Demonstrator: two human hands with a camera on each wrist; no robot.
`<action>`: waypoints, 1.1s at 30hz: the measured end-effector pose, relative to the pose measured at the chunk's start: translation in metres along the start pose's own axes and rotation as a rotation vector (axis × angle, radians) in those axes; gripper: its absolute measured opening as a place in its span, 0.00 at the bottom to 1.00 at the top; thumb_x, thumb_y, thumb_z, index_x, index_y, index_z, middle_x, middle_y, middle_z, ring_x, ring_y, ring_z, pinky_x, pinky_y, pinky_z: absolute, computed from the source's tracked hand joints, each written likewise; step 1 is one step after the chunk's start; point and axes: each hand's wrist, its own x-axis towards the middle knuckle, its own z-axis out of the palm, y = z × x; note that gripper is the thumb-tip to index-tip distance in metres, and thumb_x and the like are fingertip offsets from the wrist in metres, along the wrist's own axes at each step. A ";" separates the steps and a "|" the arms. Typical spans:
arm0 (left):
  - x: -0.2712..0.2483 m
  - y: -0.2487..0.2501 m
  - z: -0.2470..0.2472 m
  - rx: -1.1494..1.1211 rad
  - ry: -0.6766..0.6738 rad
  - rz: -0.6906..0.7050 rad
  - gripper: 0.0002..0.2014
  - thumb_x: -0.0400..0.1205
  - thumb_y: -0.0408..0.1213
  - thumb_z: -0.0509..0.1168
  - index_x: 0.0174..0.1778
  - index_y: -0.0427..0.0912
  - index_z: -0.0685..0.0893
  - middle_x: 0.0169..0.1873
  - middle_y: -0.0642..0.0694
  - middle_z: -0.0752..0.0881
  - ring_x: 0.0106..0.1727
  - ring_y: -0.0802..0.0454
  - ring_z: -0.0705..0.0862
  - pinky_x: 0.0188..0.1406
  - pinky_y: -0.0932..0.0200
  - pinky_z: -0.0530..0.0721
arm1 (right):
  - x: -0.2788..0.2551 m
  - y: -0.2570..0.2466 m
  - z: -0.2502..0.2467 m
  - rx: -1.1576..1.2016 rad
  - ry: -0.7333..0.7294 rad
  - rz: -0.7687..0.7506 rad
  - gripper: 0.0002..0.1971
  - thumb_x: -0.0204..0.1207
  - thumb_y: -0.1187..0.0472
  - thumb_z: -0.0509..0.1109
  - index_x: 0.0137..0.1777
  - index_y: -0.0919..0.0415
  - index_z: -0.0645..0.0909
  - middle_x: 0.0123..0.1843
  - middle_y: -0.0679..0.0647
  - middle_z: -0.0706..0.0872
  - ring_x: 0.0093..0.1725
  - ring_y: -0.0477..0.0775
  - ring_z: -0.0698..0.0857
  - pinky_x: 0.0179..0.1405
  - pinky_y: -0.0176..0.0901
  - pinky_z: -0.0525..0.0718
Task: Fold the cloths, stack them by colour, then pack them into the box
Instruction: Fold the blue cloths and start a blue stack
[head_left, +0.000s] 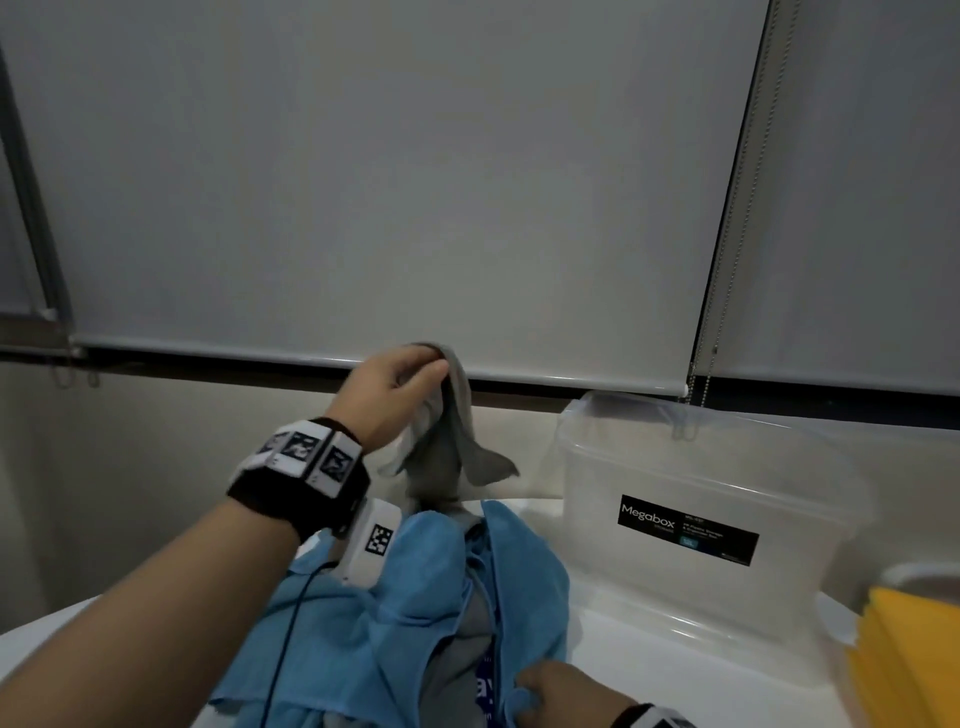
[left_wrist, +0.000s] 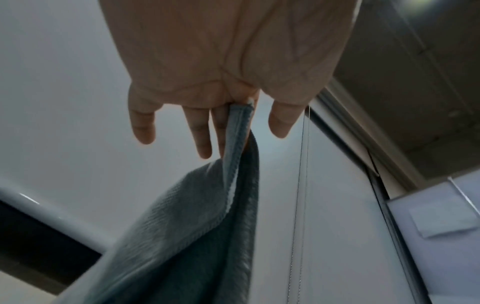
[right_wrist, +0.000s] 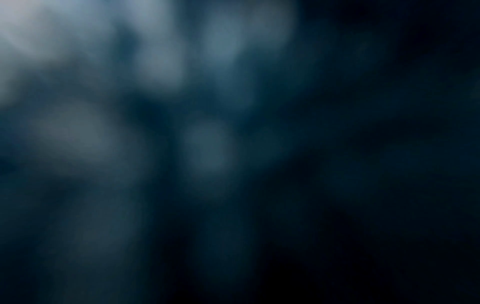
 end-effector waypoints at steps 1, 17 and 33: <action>-0.011 0.015 -0.015 -0.043 0.000 0.036 0.08 0.85 0.39 0.62 0.53 0.48 0.87 0.43 0.64 0.89 0.47 0.72 0.83 0.54 0.77 0.76 | -0.003 -0.001 0.001 -0.037 -0.002 -0.004 0.18 0.82 0.59 0.60 0.33 0.42 0.59 0.35 0.39 0.65 0.32 0.34 0.64 0.35 0.24 0.66; -0.206 -0.033 0.004 0.818 -0.387 -0.414 0.49 0.55 0.82 0.57 0.69 0.58 0.62 0.66 0.51 0.67 0.54 0.53 0.83 0.42 0.59 0.78 | -0.009 -0.010 -0.006 -0.154 -0.018 -0.047 0.20 0.86 0.65 0.52 0.29 0.54 0.60 0.32 0.46 0.62 0.35 0.45 0.68 0.39 0.36 0.60; -0.159 -0.056 0.056 1.032 -0.852 -0.462 0.39 0.72 0.41 0.72 0.75 0.59 0.58 0.71 0.39 0.64 0.63 0.33 0.80 0.61 0.45 0.81 | -0.004 0.013 -0.002 0.106 -0.040 -0.064 0.18 0.82 0.62 0.56 0.29 0.58 0.62 0.32 0.51 0.70 0.40 0.49 0.72 0.32 0.41 0.66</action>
